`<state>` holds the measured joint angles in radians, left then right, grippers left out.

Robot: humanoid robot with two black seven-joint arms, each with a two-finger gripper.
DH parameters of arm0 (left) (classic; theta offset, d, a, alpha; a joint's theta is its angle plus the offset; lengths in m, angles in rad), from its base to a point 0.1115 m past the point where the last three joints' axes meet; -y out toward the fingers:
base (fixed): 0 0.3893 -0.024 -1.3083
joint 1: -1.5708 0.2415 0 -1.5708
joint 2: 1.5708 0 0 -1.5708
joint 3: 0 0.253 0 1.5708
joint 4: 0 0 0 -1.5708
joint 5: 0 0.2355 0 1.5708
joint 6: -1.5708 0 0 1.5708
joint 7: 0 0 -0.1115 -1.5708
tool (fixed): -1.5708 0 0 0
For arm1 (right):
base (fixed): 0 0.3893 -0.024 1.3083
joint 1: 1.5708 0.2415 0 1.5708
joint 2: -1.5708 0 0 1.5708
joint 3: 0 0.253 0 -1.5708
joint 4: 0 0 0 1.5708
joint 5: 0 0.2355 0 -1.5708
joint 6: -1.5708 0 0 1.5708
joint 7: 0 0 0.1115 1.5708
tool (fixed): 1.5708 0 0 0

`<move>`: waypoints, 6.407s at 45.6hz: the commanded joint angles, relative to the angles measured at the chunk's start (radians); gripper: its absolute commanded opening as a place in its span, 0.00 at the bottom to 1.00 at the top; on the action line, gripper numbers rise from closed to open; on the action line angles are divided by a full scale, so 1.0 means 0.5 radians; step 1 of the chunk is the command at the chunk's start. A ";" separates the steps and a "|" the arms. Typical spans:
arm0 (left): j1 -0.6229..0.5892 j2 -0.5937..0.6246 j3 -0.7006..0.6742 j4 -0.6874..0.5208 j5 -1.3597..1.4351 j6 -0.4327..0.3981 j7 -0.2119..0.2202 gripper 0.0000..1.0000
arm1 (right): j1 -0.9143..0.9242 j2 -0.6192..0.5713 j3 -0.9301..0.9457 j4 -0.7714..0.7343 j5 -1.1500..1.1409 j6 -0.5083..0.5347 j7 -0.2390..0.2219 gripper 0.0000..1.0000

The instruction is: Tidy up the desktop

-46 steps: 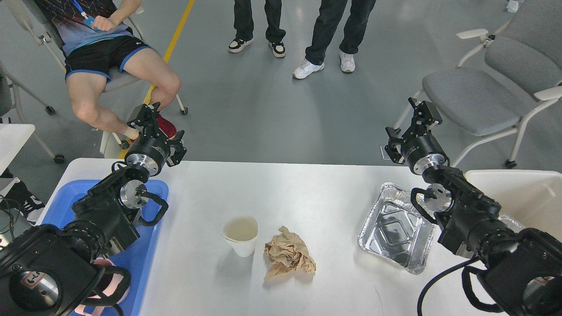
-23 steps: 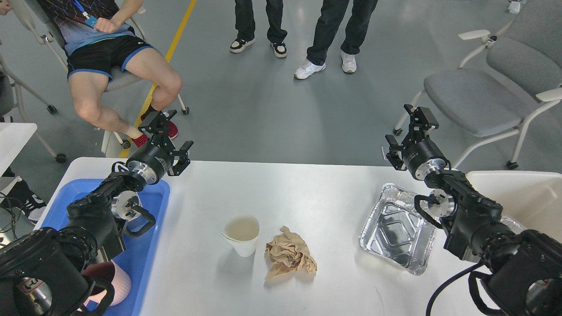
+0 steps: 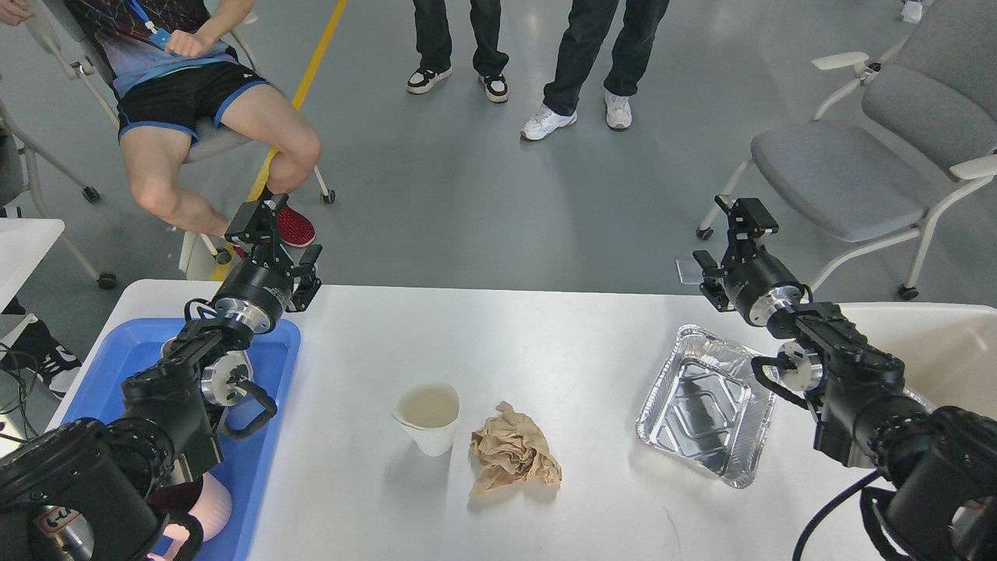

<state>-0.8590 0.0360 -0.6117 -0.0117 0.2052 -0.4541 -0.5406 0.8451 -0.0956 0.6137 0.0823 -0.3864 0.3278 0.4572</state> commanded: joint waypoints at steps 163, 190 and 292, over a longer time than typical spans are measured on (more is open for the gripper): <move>0.120 -0.072 0.045 -0.001 0.010 0.083 -0.014 0.97 | -0.313 -0.619 -0.930 0.286 -1.767 -0.508 0.227 1.00; 0.120 -0.072 0.042 -0.001 0.001 0.086 -0.020 0.97 | -0.261 -0.300 -1.059 0.007 -1.764 -0.698 0.221 1.00; 0.120 -0.069 0.027 -0.001 -0.002 0.086 -0.023 0.97 | -0.251 -0.186 -1.369 -0.113 -1.749 -0.929 0.224 1.00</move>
<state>-0.7992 0.0008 -0.5985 -0.0116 0.2040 -0.4111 -0.5521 0.7223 -0.1697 -0.0705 0.0245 -1.2610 -0.1366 0.5682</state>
